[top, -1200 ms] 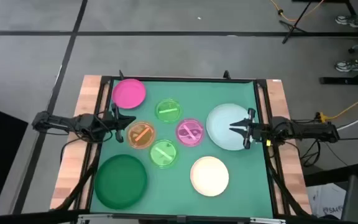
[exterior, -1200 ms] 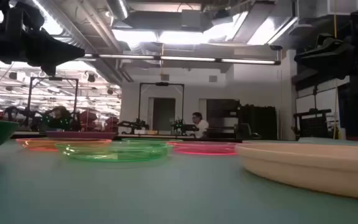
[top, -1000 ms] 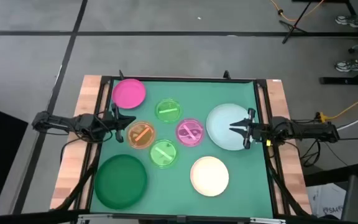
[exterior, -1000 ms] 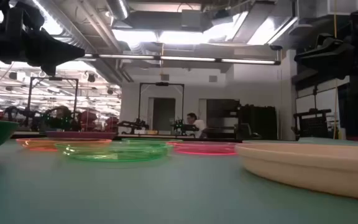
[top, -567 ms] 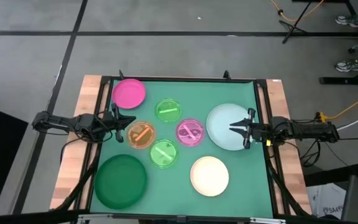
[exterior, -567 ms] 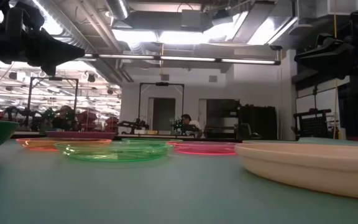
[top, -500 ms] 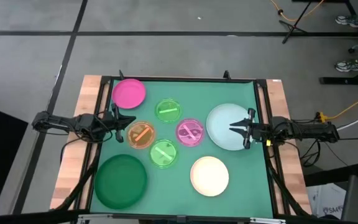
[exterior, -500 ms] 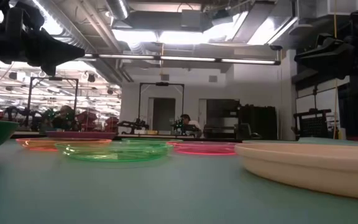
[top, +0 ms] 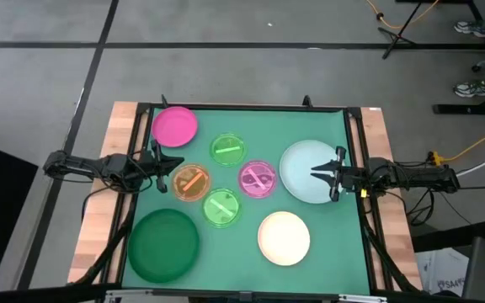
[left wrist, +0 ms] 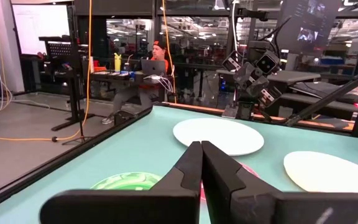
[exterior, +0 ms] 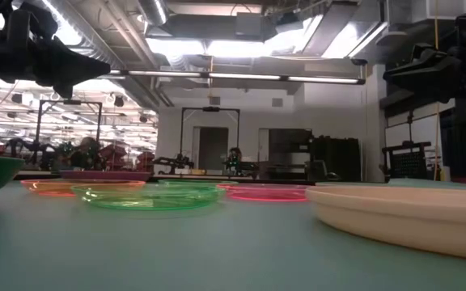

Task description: Stack plastic plates

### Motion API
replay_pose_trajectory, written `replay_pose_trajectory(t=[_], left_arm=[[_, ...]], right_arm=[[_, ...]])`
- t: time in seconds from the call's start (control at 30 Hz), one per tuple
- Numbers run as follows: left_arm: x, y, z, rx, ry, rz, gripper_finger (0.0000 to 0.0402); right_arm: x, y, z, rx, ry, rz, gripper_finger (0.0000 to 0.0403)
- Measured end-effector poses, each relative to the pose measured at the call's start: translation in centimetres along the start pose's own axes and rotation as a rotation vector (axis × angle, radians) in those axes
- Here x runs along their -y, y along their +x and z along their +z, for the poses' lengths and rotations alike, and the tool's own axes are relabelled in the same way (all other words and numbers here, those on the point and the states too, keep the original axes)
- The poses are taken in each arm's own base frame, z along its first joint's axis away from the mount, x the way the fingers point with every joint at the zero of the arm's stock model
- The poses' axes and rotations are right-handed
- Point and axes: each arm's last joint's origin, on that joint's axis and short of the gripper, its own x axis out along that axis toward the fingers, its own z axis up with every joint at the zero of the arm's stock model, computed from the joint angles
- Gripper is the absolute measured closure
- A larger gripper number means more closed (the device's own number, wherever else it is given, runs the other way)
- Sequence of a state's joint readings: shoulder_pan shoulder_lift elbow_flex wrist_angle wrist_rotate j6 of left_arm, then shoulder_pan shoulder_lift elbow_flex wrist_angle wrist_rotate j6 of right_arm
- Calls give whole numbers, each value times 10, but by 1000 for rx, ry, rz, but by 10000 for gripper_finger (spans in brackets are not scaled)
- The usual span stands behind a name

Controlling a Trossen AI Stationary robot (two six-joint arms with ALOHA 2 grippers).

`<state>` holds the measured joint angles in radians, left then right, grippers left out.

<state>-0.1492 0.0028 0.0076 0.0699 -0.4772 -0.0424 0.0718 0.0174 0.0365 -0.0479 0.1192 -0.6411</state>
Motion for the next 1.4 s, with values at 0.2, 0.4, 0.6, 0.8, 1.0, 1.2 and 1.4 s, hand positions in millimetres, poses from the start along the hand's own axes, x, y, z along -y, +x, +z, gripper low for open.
replay_pose_trajectory(t=[0.2,0.4,0.6,0.8,1.0,1.2,1.4], left_arm=[[0,0,0,0,0,0,401],[0,0,0,1,0,7,401],[-1,0,0,6,-92,26,393],[-1,0,1,11,-169,43,331],[-5,0,1,32,-222,164,254],[-6,-1,9,110,-269,199,199],[-5,0,23,147,-269,186,192]], right_arm=[[0,0,0,1,0,-1,327],[0,0,0,1,0,-1,327],[0,0,0,1,0,-1,327],[0,0,0,1,0,-1,327],[0,0,0,1,0,-2,327],[0,0,0,1,0,-2,327],[0,0,0,1,0,-2,327]])
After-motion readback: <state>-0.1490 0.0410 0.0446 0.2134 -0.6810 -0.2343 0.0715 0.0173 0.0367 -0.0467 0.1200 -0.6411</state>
